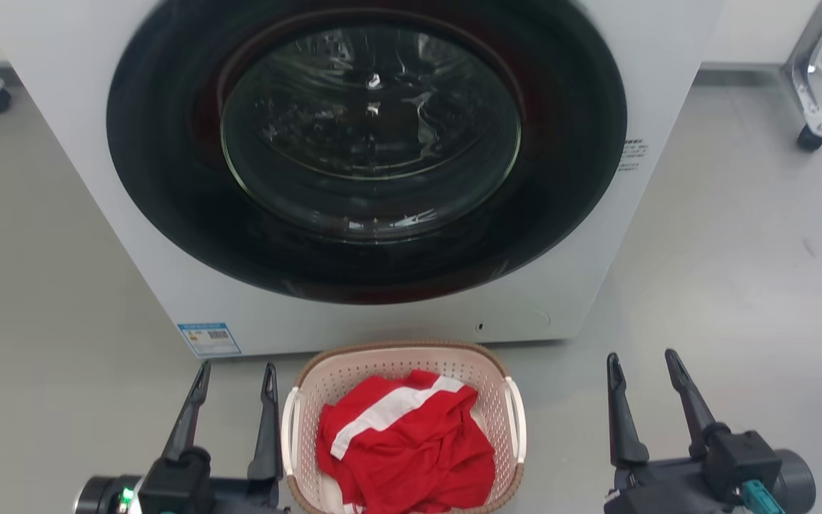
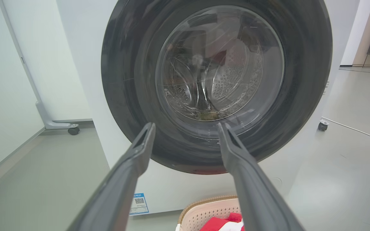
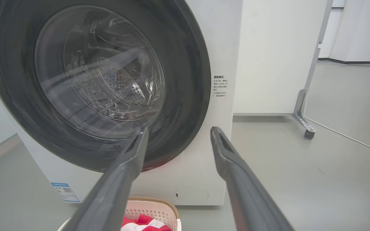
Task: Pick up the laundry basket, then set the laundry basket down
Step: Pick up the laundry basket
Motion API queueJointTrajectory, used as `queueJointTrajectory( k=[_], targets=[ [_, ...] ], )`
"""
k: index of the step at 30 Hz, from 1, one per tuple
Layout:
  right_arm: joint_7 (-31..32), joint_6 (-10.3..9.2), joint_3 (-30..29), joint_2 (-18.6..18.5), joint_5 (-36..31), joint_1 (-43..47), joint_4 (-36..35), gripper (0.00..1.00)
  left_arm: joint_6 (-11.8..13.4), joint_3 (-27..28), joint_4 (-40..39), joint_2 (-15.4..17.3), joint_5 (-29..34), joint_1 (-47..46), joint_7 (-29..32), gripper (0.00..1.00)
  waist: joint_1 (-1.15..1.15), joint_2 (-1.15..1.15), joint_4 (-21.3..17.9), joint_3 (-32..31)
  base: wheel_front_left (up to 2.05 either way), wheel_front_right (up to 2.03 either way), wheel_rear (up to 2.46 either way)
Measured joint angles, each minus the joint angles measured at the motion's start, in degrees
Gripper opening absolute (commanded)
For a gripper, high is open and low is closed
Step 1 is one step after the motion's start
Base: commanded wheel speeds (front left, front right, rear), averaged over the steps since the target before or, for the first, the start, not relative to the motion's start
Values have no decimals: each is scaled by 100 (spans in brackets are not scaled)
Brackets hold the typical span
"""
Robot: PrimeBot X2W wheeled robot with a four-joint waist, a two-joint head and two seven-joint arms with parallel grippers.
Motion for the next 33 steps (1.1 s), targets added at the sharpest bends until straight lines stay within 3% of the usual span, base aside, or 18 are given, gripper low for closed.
queueJointTrajectory(
  k=[13, 33],
  targets=[
    [-24, 152, -105, 0, 38, -1000, 476, 100, -105, -76, 467, -96, -5, -1016, -1, 100, 1, 1, 55, 978, 0, 0, 0],
    [-25, 344, -327, -86, 98, -2593, 1733, 100, -211, -14, 2193, -192, -301, -2692, -16, 100, 1, 1, 232, 2674, 0, 0, 0]
  ],
)
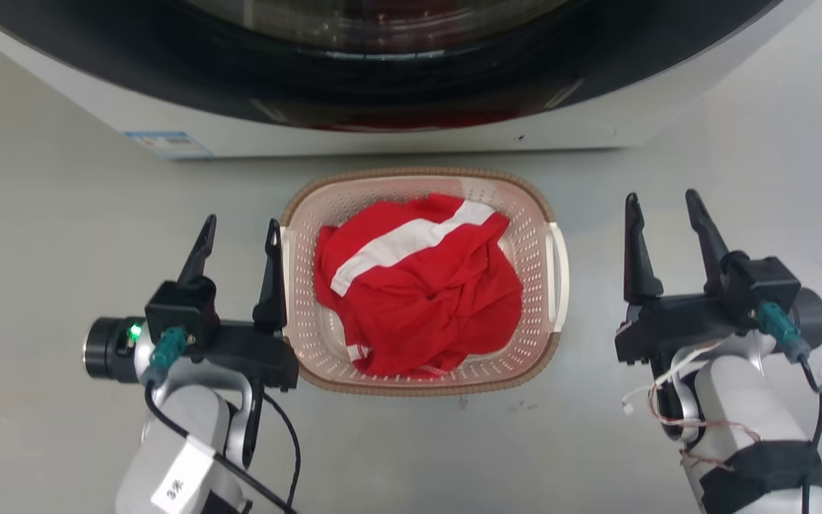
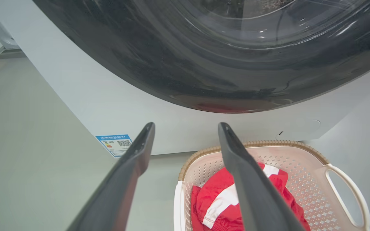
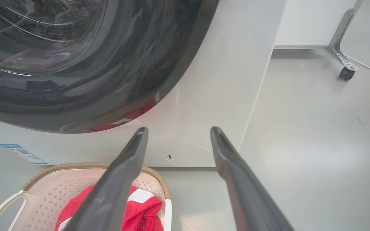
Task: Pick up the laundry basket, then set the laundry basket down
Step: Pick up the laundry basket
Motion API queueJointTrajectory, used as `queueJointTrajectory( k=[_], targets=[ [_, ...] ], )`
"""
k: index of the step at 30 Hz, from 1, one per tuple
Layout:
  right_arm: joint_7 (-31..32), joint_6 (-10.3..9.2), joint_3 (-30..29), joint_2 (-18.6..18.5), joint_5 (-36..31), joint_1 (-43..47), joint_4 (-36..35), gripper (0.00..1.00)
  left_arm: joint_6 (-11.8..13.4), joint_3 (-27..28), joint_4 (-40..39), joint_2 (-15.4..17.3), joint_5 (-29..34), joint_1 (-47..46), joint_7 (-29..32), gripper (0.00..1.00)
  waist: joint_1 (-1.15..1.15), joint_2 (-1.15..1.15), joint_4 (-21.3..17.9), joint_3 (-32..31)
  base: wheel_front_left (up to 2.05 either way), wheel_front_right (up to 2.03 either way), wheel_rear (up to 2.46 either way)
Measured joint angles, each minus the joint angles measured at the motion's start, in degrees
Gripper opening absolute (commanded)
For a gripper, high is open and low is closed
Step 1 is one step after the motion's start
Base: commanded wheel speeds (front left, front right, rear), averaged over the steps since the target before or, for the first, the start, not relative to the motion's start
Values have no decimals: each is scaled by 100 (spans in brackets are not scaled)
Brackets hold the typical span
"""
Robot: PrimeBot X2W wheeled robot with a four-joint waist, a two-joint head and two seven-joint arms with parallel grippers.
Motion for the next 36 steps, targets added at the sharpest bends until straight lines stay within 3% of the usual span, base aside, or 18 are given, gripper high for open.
queueJointTrajectory(
  k=[16, 36],
  targets=[
    [18, 53, 99, -22, 107, -971, 1184, 100, -152, -132, 1281, -71, -267, -1147, -1, 100, 0, 1, 215, 1340, 0, 0, 0],
    [9, 107, 584, -14, 348, -1473, 1925, 100, -344, -432, 2276, -86, -626, -1745, 0, 100, -1, 0, 188, 1927, 0, 0, 0]
  ],
)
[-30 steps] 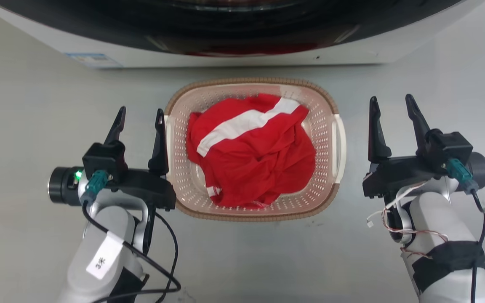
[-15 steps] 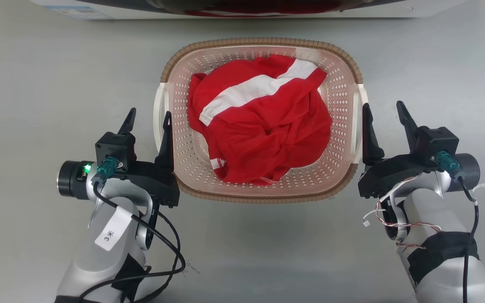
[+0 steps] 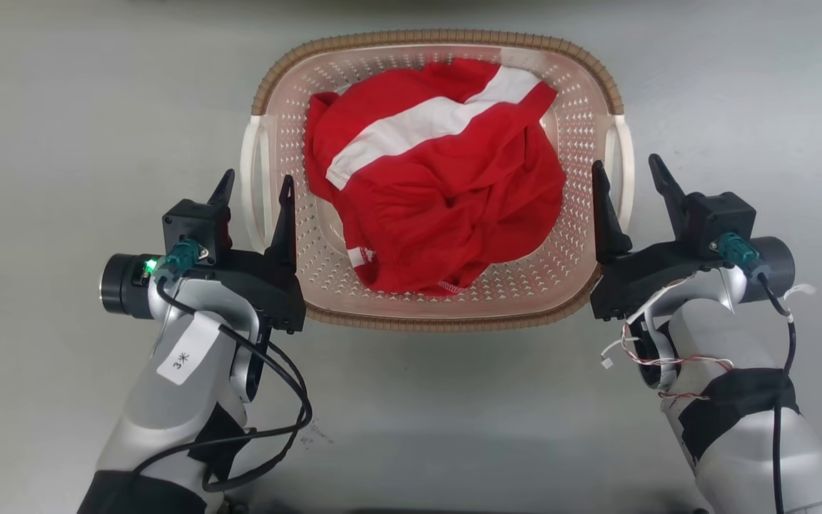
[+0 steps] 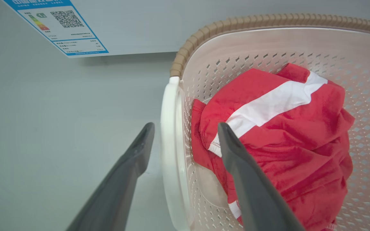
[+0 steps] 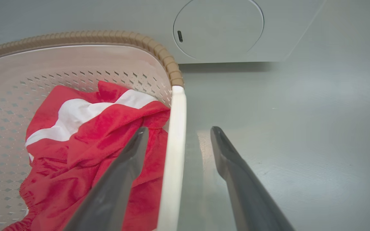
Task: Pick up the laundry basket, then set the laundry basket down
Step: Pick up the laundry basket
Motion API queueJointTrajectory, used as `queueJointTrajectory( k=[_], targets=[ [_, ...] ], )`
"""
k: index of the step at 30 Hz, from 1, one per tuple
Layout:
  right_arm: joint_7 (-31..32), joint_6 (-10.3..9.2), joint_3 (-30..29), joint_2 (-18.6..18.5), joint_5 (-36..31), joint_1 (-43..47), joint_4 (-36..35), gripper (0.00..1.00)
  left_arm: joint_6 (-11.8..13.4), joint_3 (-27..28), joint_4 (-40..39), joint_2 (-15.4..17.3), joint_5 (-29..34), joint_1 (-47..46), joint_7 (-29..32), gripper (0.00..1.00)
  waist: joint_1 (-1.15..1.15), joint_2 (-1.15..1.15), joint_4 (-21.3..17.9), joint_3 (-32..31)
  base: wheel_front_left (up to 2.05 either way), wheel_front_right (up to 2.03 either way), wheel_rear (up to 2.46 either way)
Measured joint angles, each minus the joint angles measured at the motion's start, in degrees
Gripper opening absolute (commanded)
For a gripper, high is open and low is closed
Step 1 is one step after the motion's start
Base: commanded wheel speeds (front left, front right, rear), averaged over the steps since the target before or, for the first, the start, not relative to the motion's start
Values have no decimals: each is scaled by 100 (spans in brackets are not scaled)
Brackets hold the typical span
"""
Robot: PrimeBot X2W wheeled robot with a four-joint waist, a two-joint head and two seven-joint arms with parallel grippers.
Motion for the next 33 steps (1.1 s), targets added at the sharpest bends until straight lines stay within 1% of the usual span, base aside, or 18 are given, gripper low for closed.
queueJointTrajectory(
  k=[7, 9, 11, 17, 20, 21, 22, 24, 25, 26, 27, 28, 29, 30, 31, 33],
  targets=[
    [-1, -13, 237, 0, 252, -131, 157, 100, 2, -144, 301, -3, -112, -136, -1, 100, 0, 0, 13, 216, 0, 0, 0],
    [-1, -15, 305, 0, 275, -148, 210, 100, 2, -197, 347, -2, -237, -194, -1, 100, 0, 0, 21, 262, 0, 0, 0],
    [-2, -56, 369, 0, 319, -196, 277, 100, 3, -240, 415, -4, -293, -241, -1, 100, 0, 0, 30, 304, 0, 0, 0],
    [-8, -67, 532, 0, 499, -346, 357, 100, 5, -386, 592, -4, -400, -359, -1, 100, 0, -1, 46, 421, 0, 0, 0],
    [-8, -113, 590, 0, 517, -385, 396, 100, 11, -472, 671, -5, -448, -452, -1, 100, 0, -1, 49, 476, 0, 0, 0],
    [-8, -114, 609, 0, 538, -396, 419, 96, 11, -501, 706, -7, -465, -478, 0, 100, 0, -1, 51, 494, 0, 0, 0],
    [-8, -114, 623, 0, 560, -412, 443, 90, 11, -524, 724, -7, -499, -501, -1, 100, 0, -1, 52, 511, 0, 0, 0],
    [-8, -132, 659, 0, 570, -455, 492, 67, 12, -561, 776, -8, -621, -526, 0, 100, 0, -1, 53, 537, 0, 0, 0],
    [-8, -132, 678, 0, 573, -470, 510, 49, 12, -580, 813, -8, -659, -526, -1, 100, 0, -1, 53, 543, 0, 0, 0],
    [-9, -133, 687, -1, 578, -475, 520, 43, 12, -603, 843, -8, -682, -526, -1, 87, 0, -1, 53, 546, 0, 0, 0],
    [-9, -149, 697, -1, 603, -483, 534, 38, 11, -626, 859, -8, -712, -527, 0, 62, 0, -1, 53, 549, 0, 0, 0],
    [-10, -157, 713, -1, 621, -493, 546, 38, 11, -657, 876, -7, -744, -531, -1, 62, 0, -1, 52, 553, 0, 0, 0],
    [-11, -157, 724, -1, 624, -506, 560, 30, 9, -695, 880, -7, -757, -535, 0, 17, 0, -1, 51, 556, 0, 0, 0],
    [-24, -159, 740, -2, 626, -527, 580, 14, 1, -732, 880, -7, -759, -544, 0, 0, 0, -1, 50, 558, 0, 0, 0],
    [-24, -181, 738, -4, 645, -552, 609, 0, 10, -756, 887, -4, -786, -558, -1, 0, 0, -1, 49, 559, 0, 0, 0],
    [-23, -191, 754, -8, 699, -600, 646, 0, 3, -815, 911, 13, -881, -561, 0, 0, 0, -1, 45, 557, 0, 0, 0]
  ],
)
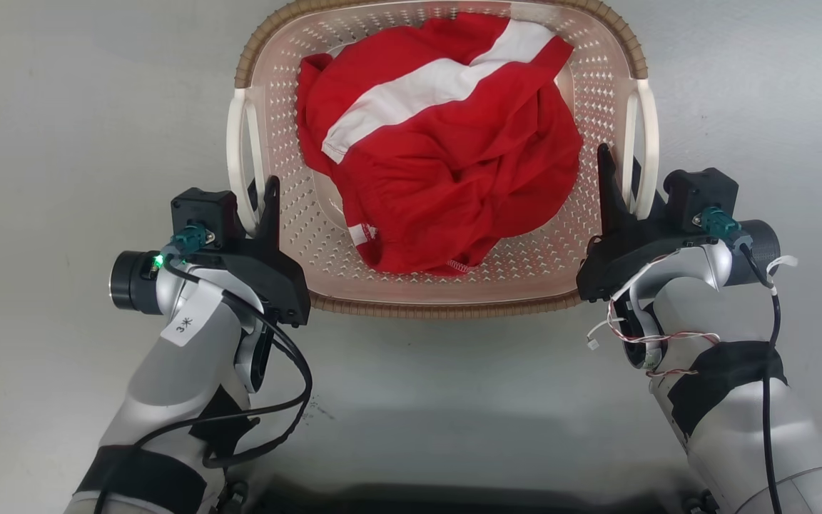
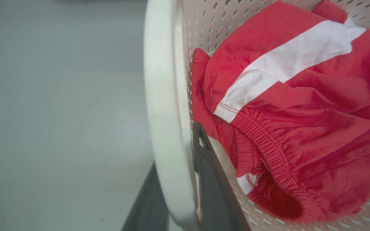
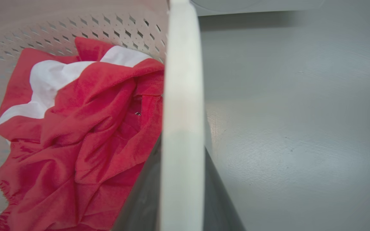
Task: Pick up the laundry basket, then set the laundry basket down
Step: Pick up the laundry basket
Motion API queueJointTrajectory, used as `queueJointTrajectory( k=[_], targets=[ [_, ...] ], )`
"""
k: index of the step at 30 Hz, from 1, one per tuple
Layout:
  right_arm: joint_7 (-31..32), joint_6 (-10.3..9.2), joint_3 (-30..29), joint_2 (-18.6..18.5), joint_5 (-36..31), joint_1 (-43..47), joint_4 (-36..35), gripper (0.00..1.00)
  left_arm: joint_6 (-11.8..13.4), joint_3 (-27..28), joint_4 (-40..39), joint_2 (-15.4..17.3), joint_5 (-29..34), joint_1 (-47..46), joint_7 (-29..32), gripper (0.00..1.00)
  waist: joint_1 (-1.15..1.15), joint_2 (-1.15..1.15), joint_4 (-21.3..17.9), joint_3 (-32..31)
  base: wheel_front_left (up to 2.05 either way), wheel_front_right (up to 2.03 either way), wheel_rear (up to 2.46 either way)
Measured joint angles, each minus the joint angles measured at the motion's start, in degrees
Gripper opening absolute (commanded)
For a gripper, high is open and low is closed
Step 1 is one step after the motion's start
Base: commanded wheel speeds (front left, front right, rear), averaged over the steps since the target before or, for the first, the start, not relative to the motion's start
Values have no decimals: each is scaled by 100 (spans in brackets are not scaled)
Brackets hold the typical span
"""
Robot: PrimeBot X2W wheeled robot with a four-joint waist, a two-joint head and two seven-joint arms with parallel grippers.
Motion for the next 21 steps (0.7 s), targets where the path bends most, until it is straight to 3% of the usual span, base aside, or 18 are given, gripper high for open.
queueJointTrajectory(
  k=[21],
  targets=[
    [-1, -67, 321, 2, 537, 54, 597, 0, 101, -512, 271, -21, -532, 47, 1, 0, 0, 0, -27, -790, 0, 0, 0]
  ],
)
